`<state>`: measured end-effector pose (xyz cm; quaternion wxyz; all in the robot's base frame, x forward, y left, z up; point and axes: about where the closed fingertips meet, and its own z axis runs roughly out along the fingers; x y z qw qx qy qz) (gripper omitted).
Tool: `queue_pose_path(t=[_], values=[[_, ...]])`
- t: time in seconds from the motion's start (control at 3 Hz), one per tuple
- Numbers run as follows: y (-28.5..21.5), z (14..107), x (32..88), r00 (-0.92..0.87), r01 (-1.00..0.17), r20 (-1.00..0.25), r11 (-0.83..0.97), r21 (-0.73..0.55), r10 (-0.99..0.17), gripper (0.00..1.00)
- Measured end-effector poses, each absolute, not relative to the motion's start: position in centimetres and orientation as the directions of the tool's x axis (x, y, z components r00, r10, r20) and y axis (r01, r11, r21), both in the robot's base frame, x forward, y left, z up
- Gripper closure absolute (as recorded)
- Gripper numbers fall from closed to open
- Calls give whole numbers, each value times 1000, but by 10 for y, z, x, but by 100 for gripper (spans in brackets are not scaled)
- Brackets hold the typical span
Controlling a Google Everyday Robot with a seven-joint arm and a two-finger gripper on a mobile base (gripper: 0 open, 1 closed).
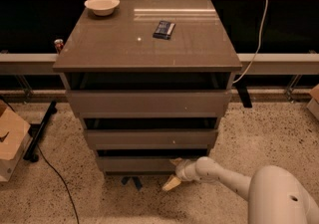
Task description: Close bottom drawer
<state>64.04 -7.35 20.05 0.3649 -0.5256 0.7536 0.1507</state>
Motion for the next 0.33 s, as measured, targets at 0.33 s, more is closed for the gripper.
queue_pose_path(t=[0.33], values=[[-73, 201, 638, -181, -902, -708, 402, -157, -682, 0]])
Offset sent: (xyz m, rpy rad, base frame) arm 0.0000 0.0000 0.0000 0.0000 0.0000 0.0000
